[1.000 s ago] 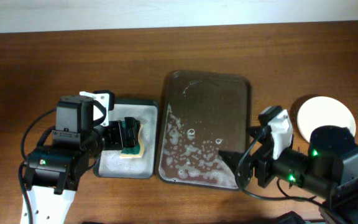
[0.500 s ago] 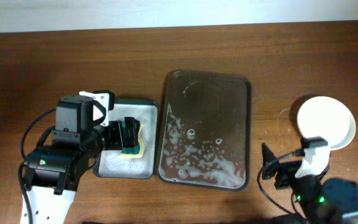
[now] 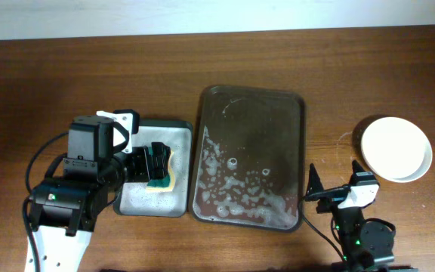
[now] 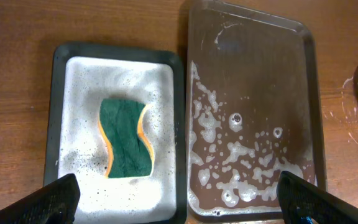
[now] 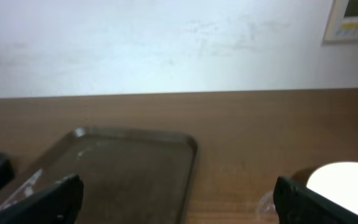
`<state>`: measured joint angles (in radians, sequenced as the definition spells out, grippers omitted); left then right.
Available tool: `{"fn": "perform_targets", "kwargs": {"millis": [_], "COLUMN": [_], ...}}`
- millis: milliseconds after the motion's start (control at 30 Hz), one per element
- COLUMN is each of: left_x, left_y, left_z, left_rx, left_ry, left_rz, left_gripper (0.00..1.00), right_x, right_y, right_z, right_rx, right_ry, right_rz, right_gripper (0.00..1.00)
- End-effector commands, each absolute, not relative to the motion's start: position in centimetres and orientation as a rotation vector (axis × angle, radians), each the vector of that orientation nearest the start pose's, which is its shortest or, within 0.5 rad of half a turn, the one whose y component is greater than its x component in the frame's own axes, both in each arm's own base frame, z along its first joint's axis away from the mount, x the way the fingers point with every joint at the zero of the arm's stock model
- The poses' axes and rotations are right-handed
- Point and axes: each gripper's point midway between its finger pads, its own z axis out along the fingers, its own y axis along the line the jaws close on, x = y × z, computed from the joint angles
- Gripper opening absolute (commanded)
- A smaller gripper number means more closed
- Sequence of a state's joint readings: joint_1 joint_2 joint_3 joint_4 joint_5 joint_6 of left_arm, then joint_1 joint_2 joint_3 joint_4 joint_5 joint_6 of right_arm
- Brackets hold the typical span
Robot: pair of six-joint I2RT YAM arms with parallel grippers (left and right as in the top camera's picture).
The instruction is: Clean dirty plates on tray and stack at the side
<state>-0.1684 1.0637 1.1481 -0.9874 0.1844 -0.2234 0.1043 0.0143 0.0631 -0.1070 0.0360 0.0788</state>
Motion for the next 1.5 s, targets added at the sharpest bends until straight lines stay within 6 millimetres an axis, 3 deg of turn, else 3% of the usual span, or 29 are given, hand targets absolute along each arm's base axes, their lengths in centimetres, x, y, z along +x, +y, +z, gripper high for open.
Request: {"fn": "perform_targets", "kwargs": {"millis": [0,100,533,633,700,767,900,1033,1233,1300,1467], "left_x": [27.1,27.1,26.7,25.8,25.0,24.0,22.7,21.9,23.6,24.1,24.2], "left_y": [-7.9,-7.9,-7.8,-5.6,-5.2,-5.3,-5.4,-4.8,-4.9,-4.7,-4.2], "left_z": [23.6,23.6,24.0,26.2,27.4,27.5,26.5,24.6,21.2,19.3,18.4], "left_rx": [0.032,0.032,0.035,0.0,0.027,0.088,0.175,0.169,0.168,0.161,0.142], "left_ry": [2.486,2.486,2.467,2.298,2.125,1.989,1.695,1.537,1.47,1.499,1.532], "left_rz": [-0.399,-0.399,-0.401,-0.274,-0.281,-0.291,-0.274,-0.24,-0.233,-0.228,-0.213], "left_gripper": [0.99,0.99,0.99,0.99,0.99,0.99,0.99,0.99,0.99,0.99,0.99], "right_x": [24.6,24.5,24.6,24.6,24.6,24.6,24.6,24.6,24.6,24.6,24.6], "right_y": [1.7,1.7,1.7,1.7,1.7,1.7,1.7,1.7,1.7,1.7,1.7], "right_z": [16.3,15.6,15.5,15.5,15.5,15.5,15.5,15.5,15.5,15.5,15.5], "right_rx": [0.014,0.014,0.014,0.014,0.014,0.014,0.013,0.014,0.014,0.014,0.014], "right_ry": [1.62,1.65,1.652,1.652,1.652,1.652,1.652,1.652,1.652,1.652,1.652], "right_rz": [0.105,0.102,0.102,0.102,0.102,0.102,0.102,0.102,0.102,0.102,0.102], "right_gripper": [0.99,0.99,0.99,0.99,0.99,0.99,0.99,0.99,0.99,0.99,0.99]}}
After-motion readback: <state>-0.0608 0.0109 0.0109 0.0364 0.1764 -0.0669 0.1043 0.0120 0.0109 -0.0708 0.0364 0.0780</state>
